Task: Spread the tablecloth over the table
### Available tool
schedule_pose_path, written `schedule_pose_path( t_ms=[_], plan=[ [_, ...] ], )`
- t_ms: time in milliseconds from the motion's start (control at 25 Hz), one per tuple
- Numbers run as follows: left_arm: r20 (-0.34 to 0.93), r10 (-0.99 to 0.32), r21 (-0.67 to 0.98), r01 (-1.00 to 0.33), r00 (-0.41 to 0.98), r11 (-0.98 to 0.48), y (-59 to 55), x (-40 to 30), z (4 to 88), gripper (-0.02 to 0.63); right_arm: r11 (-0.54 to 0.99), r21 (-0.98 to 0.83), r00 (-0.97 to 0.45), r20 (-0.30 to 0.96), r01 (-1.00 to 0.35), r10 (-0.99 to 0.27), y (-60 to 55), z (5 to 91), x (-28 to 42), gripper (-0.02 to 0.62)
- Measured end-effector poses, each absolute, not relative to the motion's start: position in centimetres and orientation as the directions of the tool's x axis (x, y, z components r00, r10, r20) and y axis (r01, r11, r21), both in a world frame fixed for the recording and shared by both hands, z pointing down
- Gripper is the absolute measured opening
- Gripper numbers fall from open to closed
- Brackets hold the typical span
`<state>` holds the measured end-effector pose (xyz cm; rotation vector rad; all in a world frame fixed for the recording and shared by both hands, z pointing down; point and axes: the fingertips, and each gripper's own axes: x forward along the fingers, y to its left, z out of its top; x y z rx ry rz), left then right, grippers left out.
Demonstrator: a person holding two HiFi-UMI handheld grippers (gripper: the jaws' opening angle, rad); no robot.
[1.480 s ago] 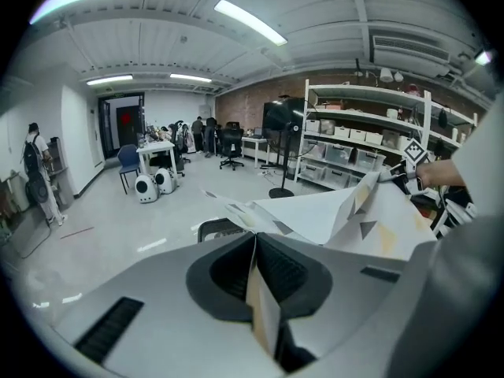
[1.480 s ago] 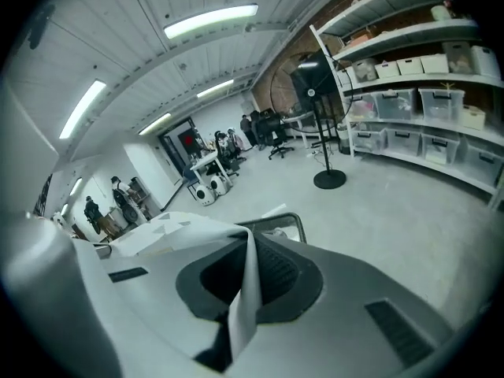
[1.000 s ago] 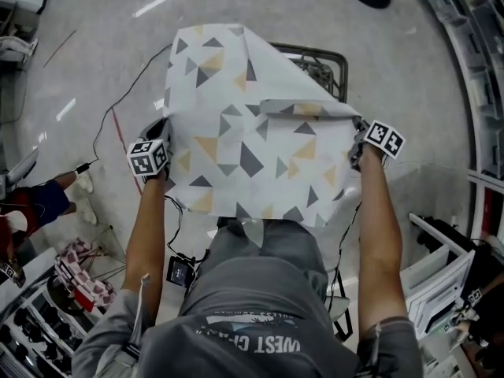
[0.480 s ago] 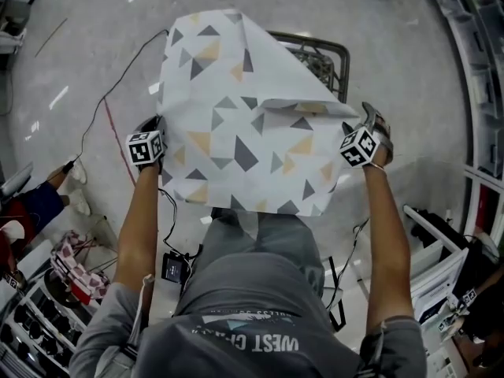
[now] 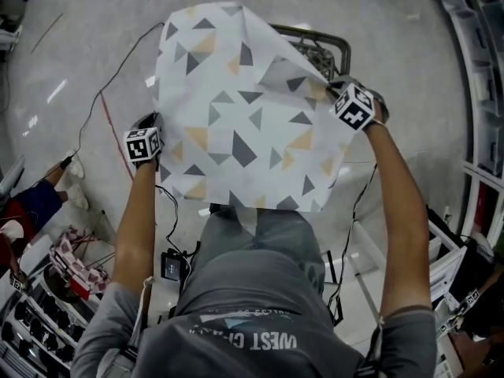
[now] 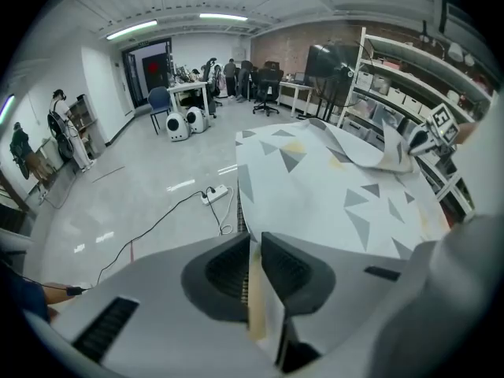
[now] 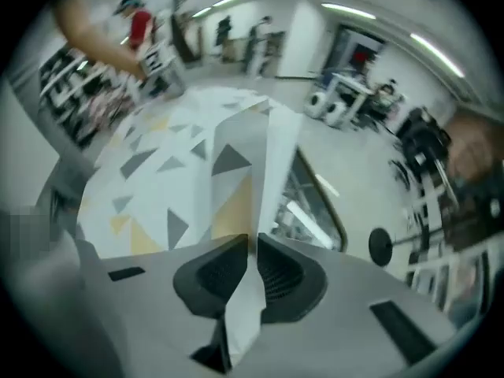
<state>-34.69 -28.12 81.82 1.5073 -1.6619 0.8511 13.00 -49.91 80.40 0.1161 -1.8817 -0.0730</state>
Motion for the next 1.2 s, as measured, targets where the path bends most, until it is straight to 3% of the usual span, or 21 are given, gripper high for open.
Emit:
schedule_pose_path(
  t_ms=[80, 160, 240, 320, 440, 560, 680, 800, 920, 1040, 1200],
  plan=[
    [0.86, -0.507, -0.002, -0.996, -0.046, 0.087, -27.9, -34.7, 82.2, 0.041, 0.921, 0.008, -0.405, 0.897, -0.388, -0.178, -53.6, 79.2, 15.2, 0.046],
    [0.864, -0.501, -0.006, -0.996, -0.048, 0.085, -27.7, -34.8, 82.4, 0.041, 0.734, -0.116, -0.453, 0.846, -0.669, -0.28, -57.5, 78.5, 18.1, 0.048],
    [0.868, -0.494, -0.014, -0.996, -0.056, 0.088, -27.7, -34.8, 82.6, 0.038, 0.523, -0.211, -0.439, 0.822, -0.826, -0.362, -60.4, 78.9, 21.1, 0.051],
    [0.873, -0.483, -0.021, -0.996, -0.062, 0.09, -27.7, -34.8, 82.7, 0.037, 0.366, -0.239, -0.387, 0.824, -0.899, -0.414, -62.2, 79.9, 23.7, 0.059],
    [0.881, -0.468, -0.033, -0.996, -0.071, 0.088, -27.7, -34.7, 83.0, 0.035, 0.212, -0.184, -0.265, 0.843, -0.96, -0.468, -63.8, 81.4, 27.2, 0.01],
    [0.885, -0.46, -0.041, -0.996, -0.073, 0.078, -27.9, -34.8, 83.3, 0.037, 0.149, -0.161, -0.211, 0.869, -0.976, -0.448, -63.2, 83.0, 29.1, 0.035],
    [0.886, -0.46, -0.039, -0.997, -0.064, 0.064, -27.9, -34.9, 83.5, 0.038, 0.195, -0.143, -0.219, 0.861, -0.97, -0.459, -60.8, 82.9, 28.5, 0.068],
    [0.892, -0.447, -0.051, -0.997, -0.073, 0.06, -27.4, -35.3, 83.7, 0.038, 0.358, -0.075, -0.256, 0.832, -0.931, -0.491, -55.8, 81.8, 25.0, 0.081],
    [0.911, -0.404, -0.062, -0.996, -0.085, 0.07, -26.5, -35.7, 84.1, 0.038, 0.483, -0.089, -0.309, 0.864, -0.871, -0.398, -48.6, 83.9, 21.9, 0.079],
    [0.912, -0.401, -0.052, -0.995, -0.083, 0.089, -25.0, -36.1, 84.2, 0.038, 0.447, -0.182, -0.343, 0.886, -0.876, -0.311, -44.1, 87.0, 21.2, 0.109],
    [0.846, -0.527, -0.059, -0.997, -0.08, 0.056, -25.1, -36.3, 80.3, 0.038, 0.408, -0.213, -0.383, 0.835, -0.888, -0.396, -43.5, 82.9, 19.5, 0.095]
  ],
)
